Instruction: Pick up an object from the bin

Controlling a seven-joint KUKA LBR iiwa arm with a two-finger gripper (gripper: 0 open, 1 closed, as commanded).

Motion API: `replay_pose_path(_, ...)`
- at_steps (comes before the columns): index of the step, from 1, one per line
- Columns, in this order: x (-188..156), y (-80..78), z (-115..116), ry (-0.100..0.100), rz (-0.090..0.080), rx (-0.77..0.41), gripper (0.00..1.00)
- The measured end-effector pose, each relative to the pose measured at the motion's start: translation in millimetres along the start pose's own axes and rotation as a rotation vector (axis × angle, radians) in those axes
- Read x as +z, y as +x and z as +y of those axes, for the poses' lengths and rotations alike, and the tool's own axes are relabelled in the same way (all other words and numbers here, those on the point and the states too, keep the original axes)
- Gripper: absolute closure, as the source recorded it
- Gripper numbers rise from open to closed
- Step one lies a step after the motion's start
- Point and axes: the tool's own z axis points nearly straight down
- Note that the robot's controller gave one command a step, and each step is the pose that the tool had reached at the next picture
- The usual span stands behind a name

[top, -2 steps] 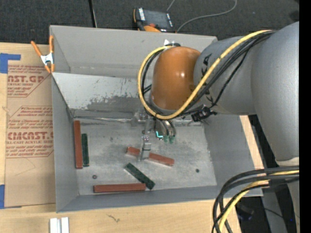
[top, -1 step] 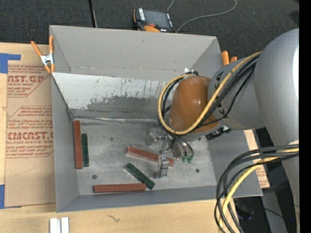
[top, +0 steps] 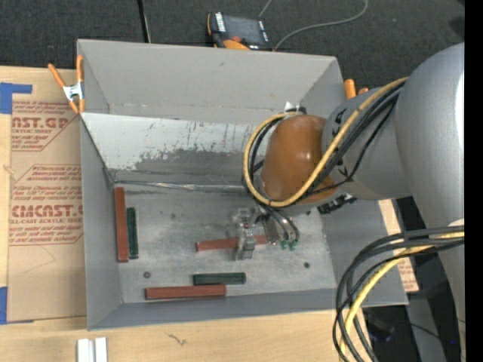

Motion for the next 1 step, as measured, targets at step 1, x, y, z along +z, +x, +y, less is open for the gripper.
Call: replay_pose_path(1, -145.4, -18.0, -4.8, 0.0, -0.01, 0.05, 1.0)
